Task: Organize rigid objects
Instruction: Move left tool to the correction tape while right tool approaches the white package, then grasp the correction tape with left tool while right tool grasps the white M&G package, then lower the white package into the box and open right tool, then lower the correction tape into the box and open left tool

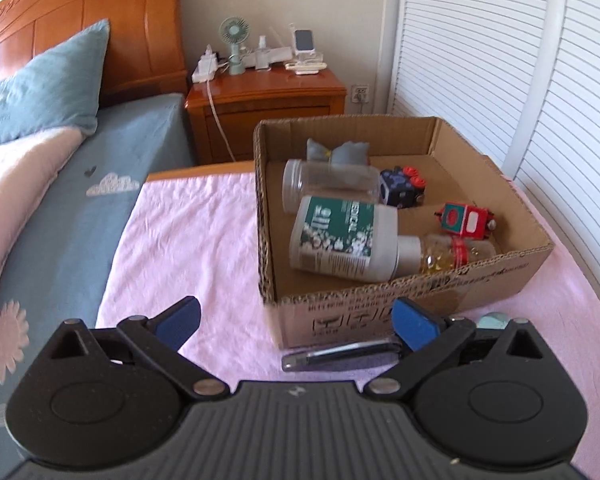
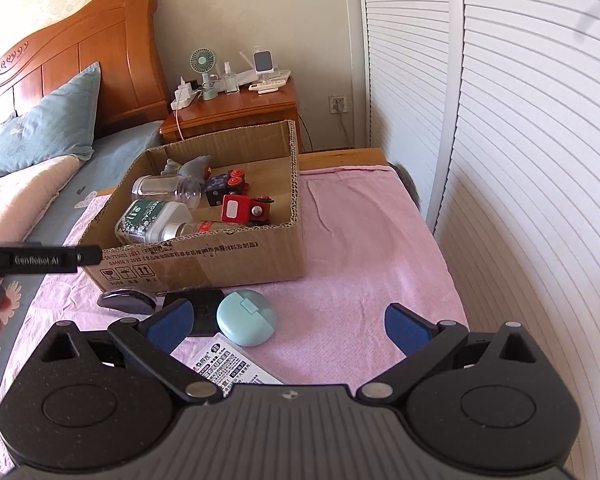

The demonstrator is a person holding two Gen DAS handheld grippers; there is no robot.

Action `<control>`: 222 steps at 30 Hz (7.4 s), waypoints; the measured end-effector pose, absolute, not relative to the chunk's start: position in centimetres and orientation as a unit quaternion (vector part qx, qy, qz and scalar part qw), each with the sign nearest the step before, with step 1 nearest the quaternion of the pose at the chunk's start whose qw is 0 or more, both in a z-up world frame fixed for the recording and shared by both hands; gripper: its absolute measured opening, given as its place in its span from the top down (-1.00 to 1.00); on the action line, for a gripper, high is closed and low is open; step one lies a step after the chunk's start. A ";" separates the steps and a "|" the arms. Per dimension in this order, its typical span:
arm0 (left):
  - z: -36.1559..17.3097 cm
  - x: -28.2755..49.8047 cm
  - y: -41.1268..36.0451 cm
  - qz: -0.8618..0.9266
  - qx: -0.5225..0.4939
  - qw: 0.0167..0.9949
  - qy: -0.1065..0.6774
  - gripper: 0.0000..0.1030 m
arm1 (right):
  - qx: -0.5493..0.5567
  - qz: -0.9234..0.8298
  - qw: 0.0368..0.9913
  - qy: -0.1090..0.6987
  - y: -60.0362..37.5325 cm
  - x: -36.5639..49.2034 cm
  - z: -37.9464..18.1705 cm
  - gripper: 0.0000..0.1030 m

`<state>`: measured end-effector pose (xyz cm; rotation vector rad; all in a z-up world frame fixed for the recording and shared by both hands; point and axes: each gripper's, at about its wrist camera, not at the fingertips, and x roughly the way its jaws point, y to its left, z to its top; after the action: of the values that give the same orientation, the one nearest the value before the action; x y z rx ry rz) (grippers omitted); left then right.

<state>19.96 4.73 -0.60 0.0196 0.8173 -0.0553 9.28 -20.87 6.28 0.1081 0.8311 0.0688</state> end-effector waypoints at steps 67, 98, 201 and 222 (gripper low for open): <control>-7.1 13.0 3.9 -0.082 0.008 0.886 0.457 -0.98 | -0.076 0.020 0.874 0.480 -17.8 8.5 -2.7 -1.00; -8.7 16.7 2.4 -0.059 0.014 0.912 0.405 -0.99 | -0.062 0.085 0.889 0.446 -18.4 6.5 -3.4 -1.00; 0.8 14.8 6.0 -0.141 0.048 0.912 0.382 -0.74 | -0.020 0.128 0.908 0.399 -16.3 29.1 4.0 -1.00; 2.6 18.1 3.5 -0.146 0.053 0.915 0.373 -0.74 | 0.000 0.042 0.900 0.433 -18.6 14.6 5.0 -1.00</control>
<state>18.06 3.50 2.64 0.1087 0.7678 -0.3004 14.62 -18.57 5.04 0.0005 0.8957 0.0877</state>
